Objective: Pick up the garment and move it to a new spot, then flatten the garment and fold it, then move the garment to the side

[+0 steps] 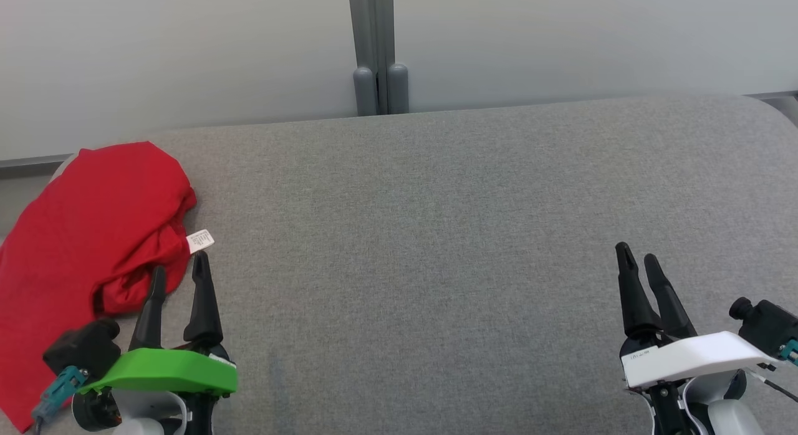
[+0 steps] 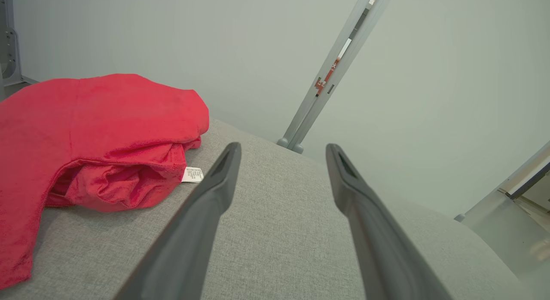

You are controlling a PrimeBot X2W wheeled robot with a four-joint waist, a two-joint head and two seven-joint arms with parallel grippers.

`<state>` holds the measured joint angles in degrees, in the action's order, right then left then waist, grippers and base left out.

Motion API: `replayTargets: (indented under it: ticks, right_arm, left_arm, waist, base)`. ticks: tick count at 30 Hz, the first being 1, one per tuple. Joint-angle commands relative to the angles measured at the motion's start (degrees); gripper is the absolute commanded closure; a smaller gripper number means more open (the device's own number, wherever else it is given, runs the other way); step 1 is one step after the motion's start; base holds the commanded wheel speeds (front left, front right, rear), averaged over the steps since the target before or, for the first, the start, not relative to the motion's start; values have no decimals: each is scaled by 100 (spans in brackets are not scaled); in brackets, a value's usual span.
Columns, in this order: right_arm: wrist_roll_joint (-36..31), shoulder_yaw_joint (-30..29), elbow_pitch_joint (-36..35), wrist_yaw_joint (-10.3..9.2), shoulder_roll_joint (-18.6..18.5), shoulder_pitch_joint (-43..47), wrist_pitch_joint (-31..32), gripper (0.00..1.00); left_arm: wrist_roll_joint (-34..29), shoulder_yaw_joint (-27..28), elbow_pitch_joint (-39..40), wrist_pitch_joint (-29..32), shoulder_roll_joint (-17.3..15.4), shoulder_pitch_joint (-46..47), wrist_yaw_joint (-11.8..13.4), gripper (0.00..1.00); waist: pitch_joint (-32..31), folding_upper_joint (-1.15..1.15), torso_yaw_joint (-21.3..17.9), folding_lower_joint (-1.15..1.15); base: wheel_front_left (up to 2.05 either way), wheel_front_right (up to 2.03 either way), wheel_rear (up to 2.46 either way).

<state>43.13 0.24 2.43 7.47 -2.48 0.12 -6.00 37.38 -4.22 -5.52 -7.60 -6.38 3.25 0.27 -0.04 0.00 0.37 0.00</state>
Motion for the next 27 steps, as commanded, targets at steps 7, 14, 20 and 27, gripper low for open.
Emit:
replayTargets:
  ticks: [7,14,20,27]
  right_arm:
    - [-639,26,-206,2,-35,52,-11,0]
    - [-1082,52,-326,3,-39,95,22,0]
    - [-1427,54,-419,2,-41,135,50,0]
    - [-1793,25,-517,2,-43,176,72,0]
  left_arm:
    - [-581,-105,140,-136,-152,-76,116,0]
    - [-942,-188,245,-190,-214,-115,200,0]
    - [-1245,-262,330,-194,-259,-146,276,0]
    - [-1563,-338,400,-227,-308,-179,356,0]
  waist:
    - [-3,0,20,0]
    - [-5,0,25,0]
    - [0,0,29,0]
    - [3,0,40,0]
  base:
    - [0,0,0]
    - [0,0,0]
    - [0,0,0]
    - [0,0,0]
